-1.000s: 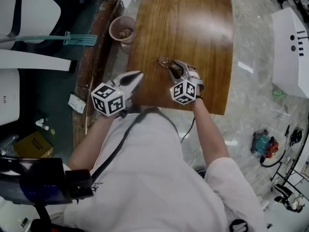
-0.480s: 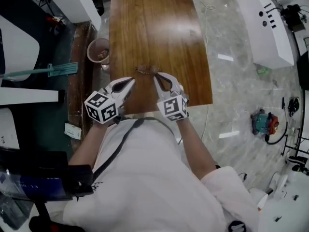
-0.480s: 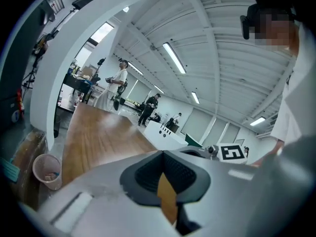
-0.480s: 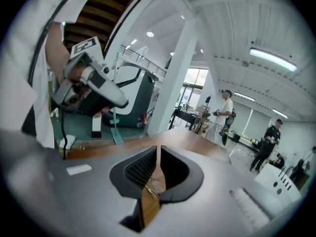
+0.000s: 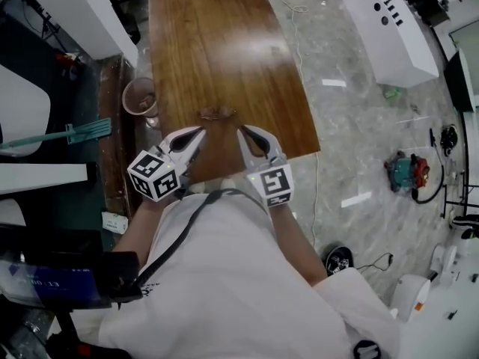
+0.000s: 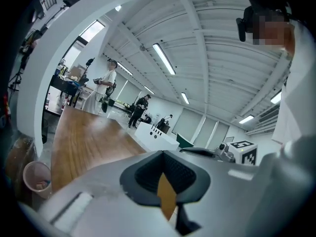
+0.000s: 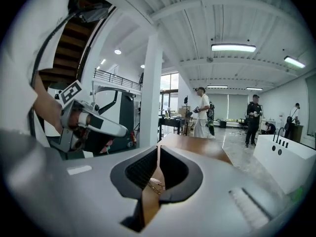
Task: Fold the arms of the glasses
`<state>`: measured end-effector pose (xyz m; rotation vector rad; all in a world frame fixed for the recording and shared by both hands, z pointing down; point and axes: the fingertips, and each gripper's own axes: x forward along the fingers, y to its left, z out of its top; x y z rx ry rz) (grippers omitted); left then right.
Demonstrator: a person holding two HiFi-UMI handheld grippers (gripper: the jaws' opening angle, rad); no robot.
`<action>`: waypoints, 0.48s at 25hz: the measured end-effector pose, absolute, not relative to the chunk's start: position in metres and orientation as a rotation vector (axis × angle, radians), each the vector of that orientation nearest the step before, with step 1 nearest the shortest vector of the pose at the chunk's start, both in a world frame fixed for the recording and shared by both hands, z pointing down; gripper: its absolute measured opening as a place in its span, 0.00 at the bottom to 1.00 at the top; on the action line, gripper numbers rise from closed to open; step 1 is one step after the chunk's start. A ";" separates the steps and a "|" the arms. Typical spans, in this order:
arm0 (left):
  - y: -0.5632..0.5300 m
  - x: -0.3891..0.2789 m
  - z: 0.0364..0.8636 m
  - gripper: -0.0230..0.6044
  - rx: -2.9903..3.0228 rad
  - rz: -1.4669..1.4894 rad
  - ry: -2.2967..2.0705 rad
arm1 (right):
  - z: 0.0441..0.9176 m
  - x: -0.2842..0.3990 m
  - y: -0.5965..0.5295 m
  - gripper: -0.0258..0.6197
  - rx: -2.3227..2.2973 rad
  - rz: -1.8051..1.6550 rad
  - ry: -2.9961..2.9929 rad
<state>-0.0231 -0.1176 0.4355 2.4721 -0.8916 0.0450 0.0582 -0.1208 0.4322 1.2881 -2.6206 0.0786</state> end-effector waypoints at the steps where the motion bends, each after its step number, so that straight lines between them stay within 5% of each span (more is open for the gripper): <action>1: -0.115 -0.023 0.435 0.04 2.474 0.047 -0.888 | 0.430 0.059 -0.117 0.07 1.296 0.085 -2.622; 12: -0.101 -0.022 0.436 0.04 2.484 0.059 -0.860 | 0.428 0.053 -0.101 0.05 1.283 0.135 -2.639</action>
